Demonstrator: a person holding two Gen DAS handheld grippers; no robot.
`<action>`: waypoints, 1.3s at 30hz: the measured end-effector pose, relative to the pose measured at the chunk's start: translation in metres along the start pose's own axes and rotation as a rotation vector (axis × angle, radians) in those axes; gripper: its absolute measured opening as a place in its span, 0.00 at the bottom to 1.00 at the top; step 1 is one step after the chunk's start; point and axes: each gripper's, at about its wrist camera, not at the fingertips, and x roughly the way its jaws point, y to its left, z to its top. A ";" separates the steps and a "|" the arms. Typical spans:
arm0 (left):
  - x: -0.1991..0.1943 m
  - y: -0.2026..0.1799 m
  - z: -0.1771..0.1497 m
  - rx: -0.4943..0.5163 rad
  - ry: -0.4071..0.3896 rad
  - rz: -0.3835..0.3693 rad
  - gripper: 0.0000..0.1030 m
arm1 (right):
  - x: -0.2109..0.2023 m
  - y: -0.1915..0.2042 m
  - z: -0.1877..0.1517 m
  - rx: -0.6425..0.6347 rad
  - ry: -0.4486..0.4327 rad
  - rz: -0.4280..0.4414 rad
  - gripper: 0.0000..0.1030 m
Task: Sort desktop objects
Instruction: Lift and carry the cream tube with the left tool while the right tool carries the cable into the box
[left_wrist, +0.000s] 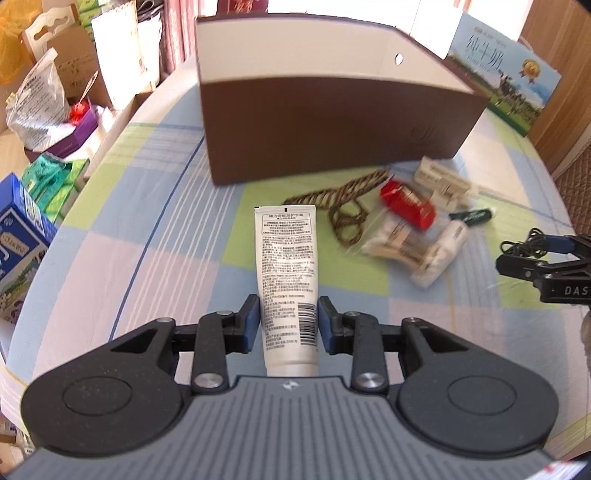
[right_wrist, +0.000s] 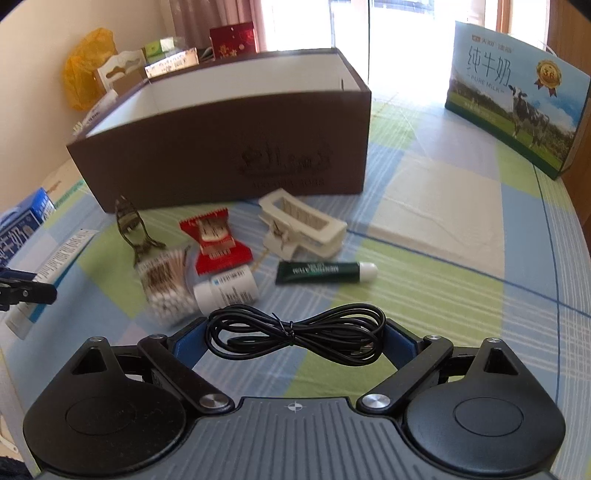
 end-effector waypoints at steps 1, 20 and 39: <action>-0.004 -0.002 0.002 0.003 -0.009 -0.004 0.27 | -0.002 0.001 0.003 -0.003 -0.006 0.006 0.90; -0.035 -0.023 0.062 0.079 -0.160 -0.066 0.27 | -0.023 0.013 0.063 -0.030 -0.104 0.096 0.90; -0.007 -0.002 0.183 0.160 -0.235 -0.063 0.27 | 0.015 0.019 0.183 -0.109 -0.168 0.148 0.90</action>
